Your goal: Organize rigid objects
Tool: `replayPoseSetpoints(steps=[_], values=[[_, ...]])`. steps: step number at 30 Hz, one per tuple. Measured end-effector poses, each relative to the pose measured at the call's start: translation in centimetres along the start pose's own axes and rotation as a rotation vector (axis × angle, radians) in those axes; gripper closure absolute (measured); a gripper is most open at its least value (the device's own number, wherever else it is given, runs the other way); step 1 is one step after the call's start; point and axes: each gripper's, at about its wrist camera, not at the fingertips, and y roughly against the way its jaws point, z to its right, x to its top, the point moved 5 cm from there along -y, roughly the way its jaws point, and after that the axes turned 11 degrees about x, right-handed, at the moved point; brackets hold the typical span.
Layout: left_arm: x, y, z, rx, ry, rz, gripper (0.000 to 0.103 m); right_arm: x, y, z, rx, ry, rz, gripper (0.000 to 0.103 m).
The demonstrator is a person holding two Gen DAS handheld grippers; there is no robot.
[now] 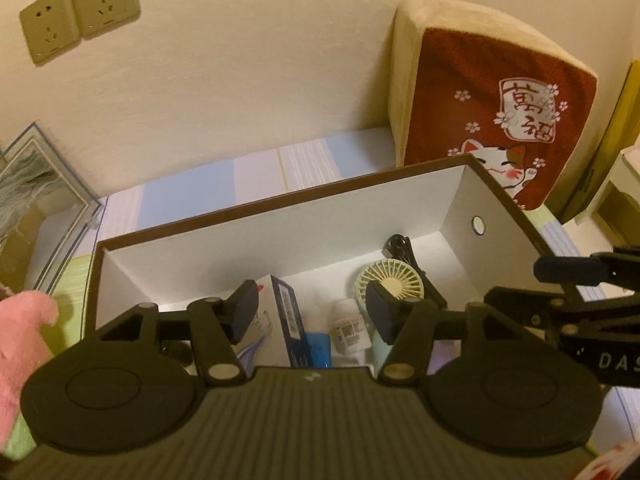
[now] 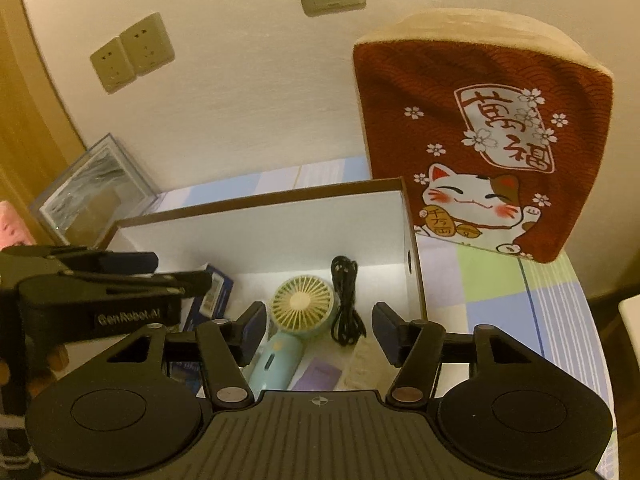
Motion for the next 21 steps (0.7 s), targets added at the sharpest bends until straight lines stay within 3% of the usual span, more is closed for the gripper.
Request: replayPoseSetpoints(steps=[13,21], values=[[-3.8,7.4,-0.9,0.011,0.058,0.017,0.041,-3.6,5.9,-2.4,0.057,0.029,0.037,0.042],[-7.9,14.1,-0.8,0.087,0.109,0.036,0.038,-7.3,10.8,-4.3,0.095,0.059,0.039,0.041]])
